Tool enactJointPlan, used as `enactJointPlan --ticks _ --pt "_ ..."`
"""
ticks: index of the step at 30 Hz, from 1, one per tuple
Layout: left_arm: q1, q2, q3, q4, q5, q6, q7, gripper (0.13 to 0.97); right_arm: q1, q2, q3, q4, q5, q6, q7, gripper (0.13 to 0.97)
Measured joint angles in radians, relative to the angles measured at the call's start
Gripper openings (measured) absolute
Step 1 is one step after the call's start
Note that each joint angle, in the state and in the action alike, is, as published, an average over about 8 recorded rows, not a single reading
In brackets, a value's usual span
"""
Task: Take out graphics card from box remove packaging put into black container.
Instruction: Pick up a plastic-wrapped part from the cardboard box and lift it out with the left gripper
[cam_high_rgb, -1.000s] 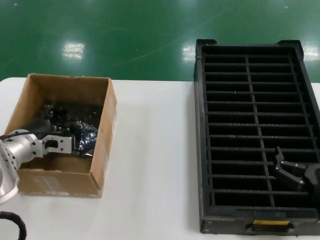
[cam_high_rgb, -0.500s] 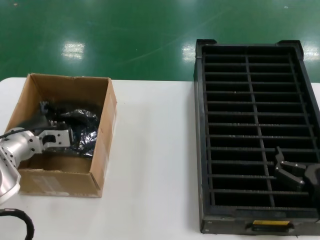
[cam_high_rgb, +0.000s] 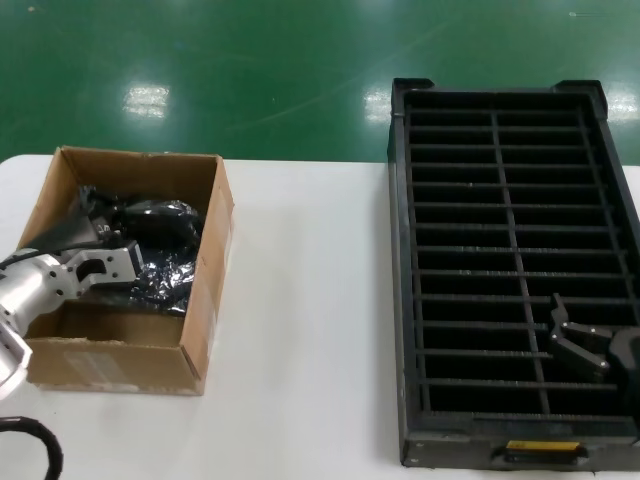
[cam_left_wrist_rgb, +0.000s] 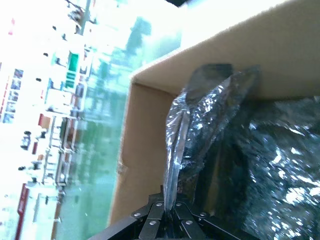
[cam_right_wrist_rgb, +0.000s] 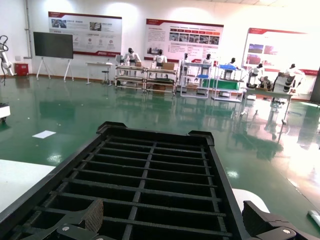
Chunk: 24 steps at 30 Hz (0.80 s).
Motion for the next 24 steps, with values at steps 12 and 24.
enactJointPlan --ticks 12,24 --pt "0.008 -0.057 -0.02 -0.006 -0.021 0.194 -0.037 0.139 0.0 0.0 0.0 0.0 0.0 0.0 0.0 0.966" --pt "0.015 -0.123 -0.045 -0.023 -0.048 0.315 -0.2 0.139 0.0 0.0 0.0 0.0 0.0 0.0 0.0 0.966"
